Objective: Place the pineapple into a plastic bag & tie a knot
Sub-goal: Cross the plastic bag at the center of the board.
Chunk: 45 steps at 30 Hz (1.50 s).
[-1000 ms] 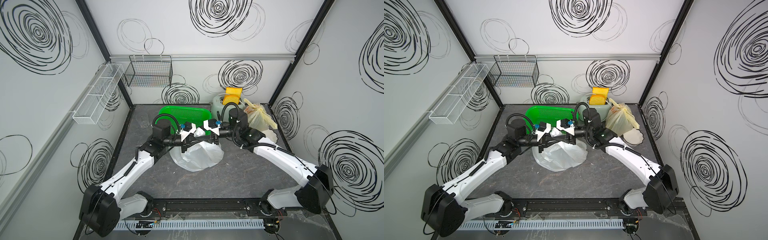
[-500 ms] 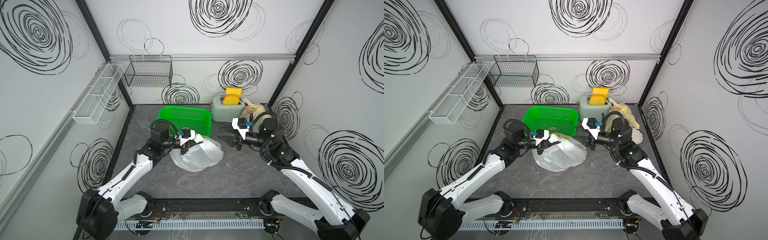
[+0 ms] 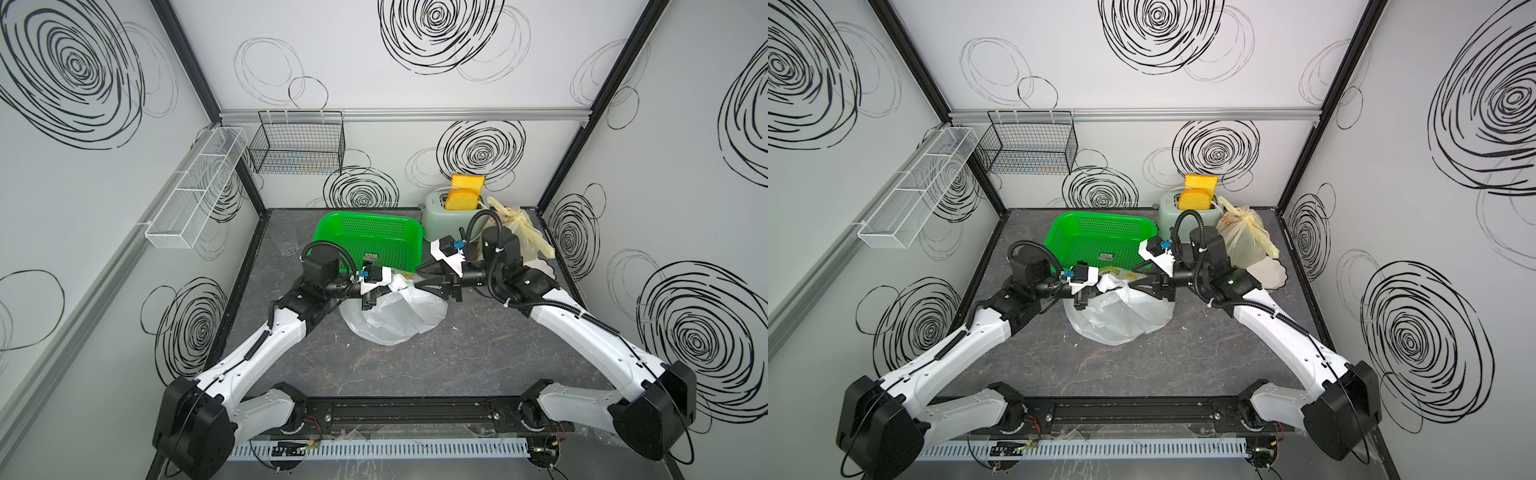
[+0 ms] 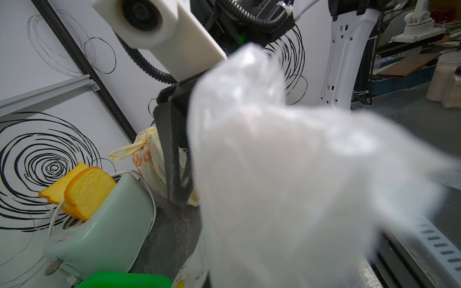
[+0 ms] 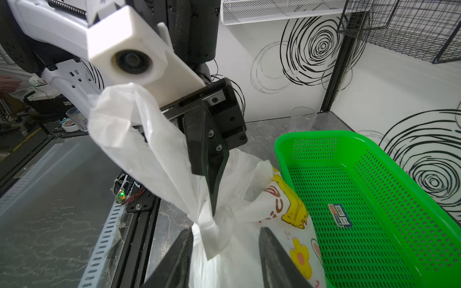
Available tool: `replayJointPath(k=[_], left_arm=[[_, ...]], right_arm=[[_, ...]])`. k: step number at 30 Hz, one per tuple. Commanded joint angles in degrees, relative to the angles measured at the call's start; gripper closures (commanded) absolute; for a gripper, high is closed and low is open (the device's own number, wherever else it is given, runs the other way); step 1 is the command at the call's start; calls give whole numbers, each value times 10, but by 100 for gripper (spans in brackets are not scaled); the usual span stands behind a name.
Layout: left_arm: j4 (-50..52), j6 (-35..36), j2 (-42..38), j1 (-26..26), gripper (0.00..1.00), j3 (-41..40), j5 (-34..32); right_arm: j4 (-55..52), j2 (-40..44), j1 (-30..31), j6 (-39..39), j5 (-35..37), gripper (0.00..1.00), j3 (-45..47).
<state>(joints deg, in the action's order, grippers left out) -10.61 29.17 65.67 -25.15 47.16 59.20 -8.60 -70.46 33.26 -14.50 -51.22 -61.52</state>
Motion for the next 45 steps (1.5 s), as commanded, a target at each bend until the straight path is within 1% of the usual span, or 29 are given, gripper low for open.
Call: replayJointPath(k=[1,3,8,11,12,16,18,20,21,23,26,27,29,30,31,35,39,45], left_arm=[[-18,18,4,-5,100,14,22],[-18,18,4,-5,100,15,22],[-18,19,3,-6,100,15,22],[-19,19,3,-6,100,15,23],[-19,19,4,-6,100,15,23],[-19,19,3,-7,100,15,21],[-14,19,2,-7,98,15,17],[-4,19,-2,-6,85,14,8],[0,18,-5,-6,77,12,5],[4,13,-15,-7,56,3,-5],[0,-2,-30,-5,33,-6,-16],[-2,-8,-35,-5,23,-6,-19],[-7,-25,-43,-5,8,-2,-22],[-9,-35,-47,-5,4,1,-23],[-8,-42,-50,-4,2,6,-23],[9,-71,-51,-7,2,29,-22],[25,-118,-48,-17,3,46,-48],[-22,-208,-60,-32,3,38,-97]], right_arm=[[-19,-14,6,-28,-35,57,-25],[-23,-19,8,-33,-42,59,-27],[-24,-26,9,-36,-40,72,-28],[-25,-30,12,-38,-37,74,-30],[-25,-31,12,-39,-37,76,-29],[-25,-36,13,-40,-37,100,-31],[-23,-33,13,-40,-33,100,-29],[-20,-29,12,-40,-29,100,-27],[-21,-29,12,-39,-27,100,-27],[-24,-29,13,-38,-21,100,-29],[-23,-30,12,-32,-8,100,-31],[-23,-31,13,-31,-3,100,-32],[-24,-32,13,-29,5,100,-34],[-26,-34,13,-29,10,100,-36],[-28,-35,13,-29,16,100,-38],[-30,-37,15,-29,31,100,-40],[-24,-38,17,-25,46,100,-42],[-24,-40,21,-23,67,100,-44]])
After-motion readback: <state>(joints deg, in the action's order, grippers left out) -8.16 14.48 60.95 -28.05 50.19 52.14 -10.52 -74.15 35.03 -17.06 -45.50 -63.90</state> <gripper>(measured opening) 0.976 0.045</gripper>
